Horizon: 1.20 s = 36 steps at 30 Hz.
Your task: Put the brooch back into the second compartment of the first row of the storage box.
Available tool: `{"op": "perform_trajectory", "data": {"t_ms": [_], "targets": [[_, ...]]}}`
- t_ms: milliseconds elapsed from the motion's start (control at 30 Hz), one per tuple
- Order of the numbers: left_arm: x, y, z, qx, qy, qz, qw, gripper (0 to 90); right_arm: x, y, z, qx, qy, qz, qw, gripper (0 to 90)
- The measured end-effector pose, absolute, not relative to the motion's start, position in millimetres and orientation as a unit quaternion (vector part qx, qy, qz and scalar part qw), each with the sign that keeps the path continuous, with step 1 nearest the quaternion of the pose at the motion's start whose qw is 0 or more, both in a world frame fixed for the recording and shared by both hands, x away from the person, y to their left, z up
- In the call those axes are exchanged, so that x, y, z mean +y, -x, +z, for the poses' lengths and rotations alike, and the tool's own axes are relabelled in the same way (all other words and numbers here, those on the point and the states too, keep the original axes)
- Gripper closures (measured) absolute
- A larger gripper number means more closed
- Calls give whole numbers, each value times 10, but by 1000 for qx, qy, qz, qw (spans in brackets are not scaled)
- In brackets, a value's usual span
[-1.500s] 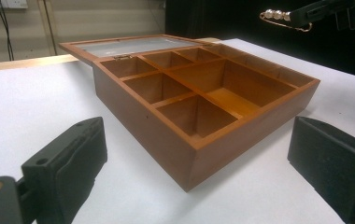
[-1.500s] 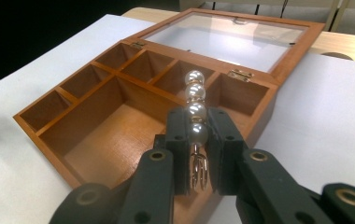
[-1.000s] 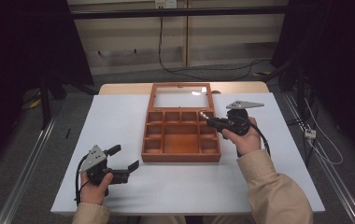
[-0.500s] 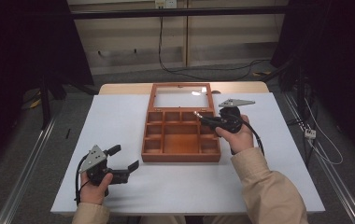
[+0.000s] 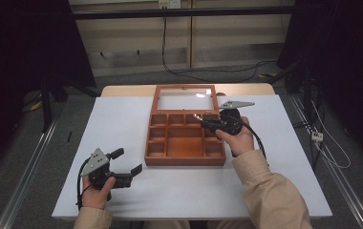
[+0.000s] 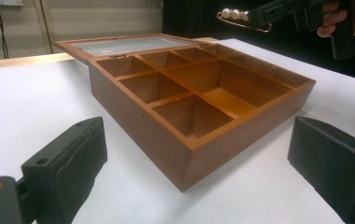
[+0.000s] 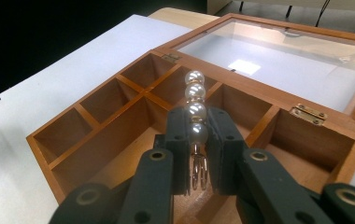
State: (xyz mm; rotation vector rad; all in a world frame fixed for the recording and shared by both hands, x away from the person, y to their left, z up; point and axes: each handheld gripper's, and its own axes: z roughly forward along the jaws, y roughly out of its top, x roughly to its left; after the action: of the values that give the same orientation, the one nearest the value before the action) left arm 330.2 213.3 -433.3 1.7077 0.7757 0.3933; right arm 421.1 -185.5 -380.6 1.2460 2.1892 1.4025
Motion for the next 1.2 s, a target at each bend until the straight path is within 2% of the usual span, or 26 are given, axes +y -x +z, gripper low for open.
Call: {"op": "perform_trajectory", "data": {"t_ms": [1200], "targets": [[2134,-3301,-4330,328,-730,164,577,44,-1630,-4376,-3788,762,-413,483,124,804]]}}
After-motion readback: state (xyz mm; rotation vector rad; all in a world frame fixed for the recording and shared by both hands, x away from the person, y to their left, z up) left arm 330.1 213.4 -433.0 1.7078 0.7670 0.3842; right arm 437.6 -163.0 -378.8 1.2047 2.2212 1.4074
